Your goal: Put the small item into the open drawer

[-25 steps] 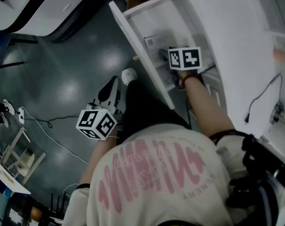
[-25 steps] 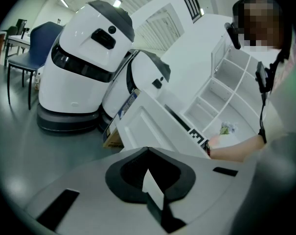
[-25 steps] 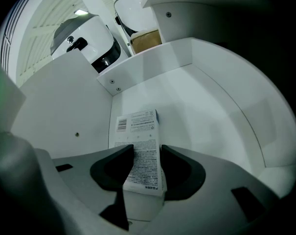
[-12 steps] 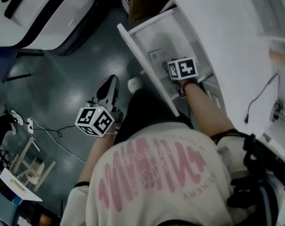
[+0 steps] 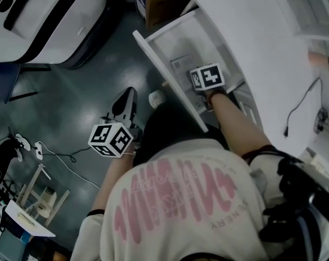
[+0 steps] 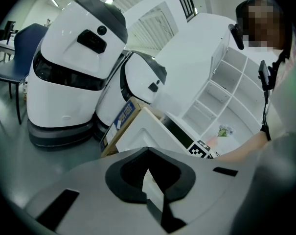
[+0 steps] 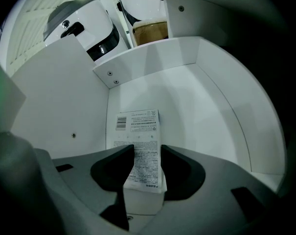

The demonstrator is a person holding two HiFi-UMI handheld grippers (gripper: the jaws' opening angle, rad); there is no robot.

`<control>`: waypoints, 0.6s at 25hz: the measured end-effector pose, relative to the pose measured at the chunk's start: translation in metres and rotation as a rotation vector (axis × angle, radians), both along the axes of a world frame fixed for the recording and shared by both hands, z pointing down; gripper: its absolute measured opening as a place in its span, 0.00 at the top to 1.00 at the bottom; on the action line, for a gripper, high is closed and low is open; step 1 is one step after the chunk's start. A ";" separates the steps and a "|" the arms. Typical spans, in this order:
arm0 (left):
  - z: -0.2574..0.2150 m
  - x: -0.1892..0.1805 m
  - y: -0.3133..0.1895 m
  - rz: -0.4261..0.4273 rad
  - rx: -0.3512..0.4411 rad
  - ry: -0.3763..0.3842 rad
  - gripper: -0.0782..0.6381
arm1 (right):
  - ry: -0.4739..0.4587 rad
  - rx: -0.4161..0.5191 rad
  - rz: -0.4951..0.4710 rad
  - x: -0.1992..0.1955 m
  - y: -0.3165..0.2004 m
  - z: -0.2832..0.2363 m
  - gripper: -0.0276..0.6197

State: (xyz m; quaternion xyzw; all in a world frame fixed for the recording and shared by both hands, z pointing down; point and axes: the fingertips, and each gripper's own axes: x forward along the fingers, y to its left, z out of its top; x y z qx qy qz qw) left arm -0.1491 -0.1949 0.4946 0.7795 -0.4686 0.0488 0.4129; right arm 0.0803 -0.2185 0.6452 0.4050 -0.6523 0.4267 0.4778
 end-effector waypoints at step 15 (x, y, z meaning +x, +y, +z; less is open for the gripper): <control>-0.017 0.018 0.009 0.032 0.024 -0.002 0.85 | 0.005 0.034 0.067 0.012 0.007 -0.022 0.81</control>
